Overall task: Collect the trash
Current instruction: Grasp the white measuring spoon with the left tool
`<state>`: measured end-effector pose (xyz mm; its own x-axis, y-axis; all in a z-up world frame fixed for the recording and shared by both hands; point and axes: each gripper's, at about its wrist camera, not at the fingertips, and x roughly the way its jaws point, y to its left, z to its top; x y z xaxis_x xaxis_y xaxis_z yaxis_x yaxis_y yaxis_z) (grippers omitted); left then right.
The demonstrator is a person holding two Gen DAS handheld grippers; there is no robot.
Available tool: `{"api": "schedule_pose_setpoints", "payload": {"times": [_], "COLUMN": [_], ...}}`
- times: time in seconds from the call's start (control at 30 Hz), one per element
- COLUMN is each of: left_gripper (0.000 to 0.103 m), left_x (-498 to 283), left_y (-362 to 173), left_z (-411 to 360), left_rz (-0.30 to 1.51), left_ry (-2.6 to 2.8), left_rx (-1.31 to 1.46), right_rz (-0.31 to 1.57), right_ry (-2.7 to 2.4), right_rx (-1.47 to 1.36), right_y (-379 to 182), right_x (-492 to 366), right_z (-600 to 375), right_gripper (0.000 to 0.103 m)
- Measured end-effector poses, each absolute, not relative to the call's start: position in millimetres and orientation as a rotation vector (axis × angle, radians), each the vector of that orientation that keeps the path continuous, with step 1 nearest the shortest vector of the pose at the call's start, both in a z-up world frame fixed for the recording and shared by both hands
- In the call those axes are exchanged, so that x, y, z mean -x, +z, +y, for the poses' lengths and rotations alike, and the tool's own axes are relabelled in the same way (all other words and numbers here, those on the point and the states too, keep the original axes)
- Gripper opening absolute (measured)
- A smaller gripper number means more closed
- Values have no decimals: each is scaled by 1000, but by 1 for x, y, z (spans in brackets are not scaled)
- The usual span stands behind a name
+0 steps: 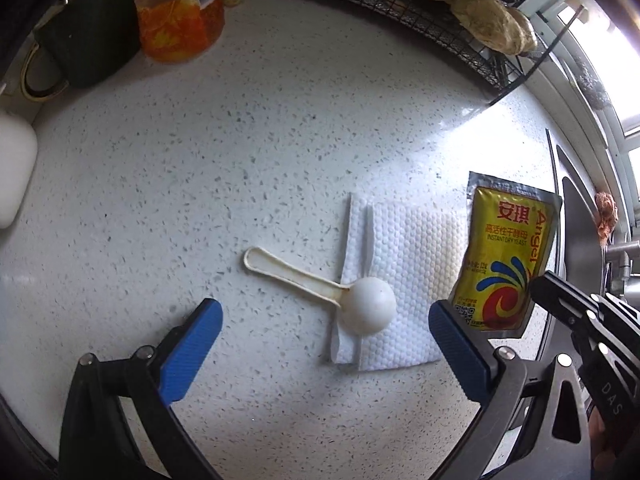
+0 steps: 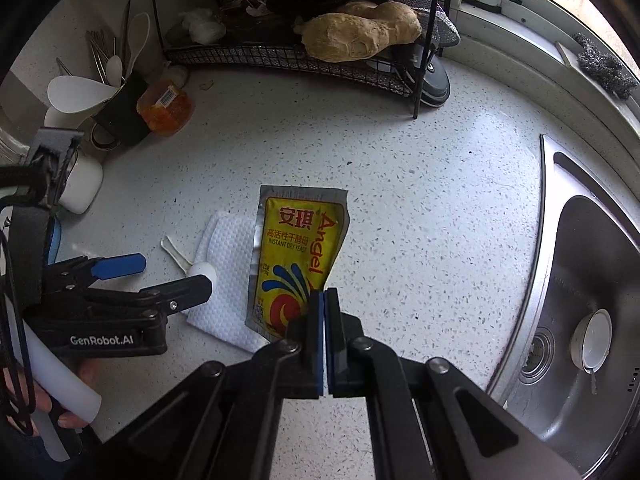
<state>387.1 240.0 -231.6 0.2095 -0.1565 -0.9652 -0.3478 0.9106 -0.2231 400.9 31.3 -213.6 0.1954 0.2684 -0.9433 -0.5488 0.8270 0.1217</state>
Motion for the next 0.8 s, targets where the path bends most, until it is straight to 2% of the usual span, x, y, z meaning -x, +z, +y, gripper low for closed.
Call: {"api": "schedule_pose_setpoints", "payload": {"times": [0.17, 0.5, 0.57, 0.67, 0.77, 0.8], "left_gripper": [102, 93, 89, 75, 47, 32], "left_x": [-391, -399, -404, -411, -414, -418], "left_y": [-232, -235, -235, -234, -228, -226], "left_z": [240, 222, 215, 201, 192, 189], "left_rz": [1376, 1410, 1409, 1403, 1384, 1380], "left_ry": [155, 219, 227, 237, 240, 234], "left_rx": [379, 304, 290, 276, 284, 296], "right_rz": [1260, 1266, 1268, 1266, 1263, 1261], "right_ry": [584, 574, 570, 565, 559, 558], "right_rx": [252, 227, 222, 213, 202, 201], "right_y": [-214, -218, -218, -217, -215, -215], "right_x": [-401, -404, -404, -405, -406, -406], "right_z": [30, 25, 24, 22, 18, 18], "right_gripper": [0, 0, 0, 0, 0, 0]}}
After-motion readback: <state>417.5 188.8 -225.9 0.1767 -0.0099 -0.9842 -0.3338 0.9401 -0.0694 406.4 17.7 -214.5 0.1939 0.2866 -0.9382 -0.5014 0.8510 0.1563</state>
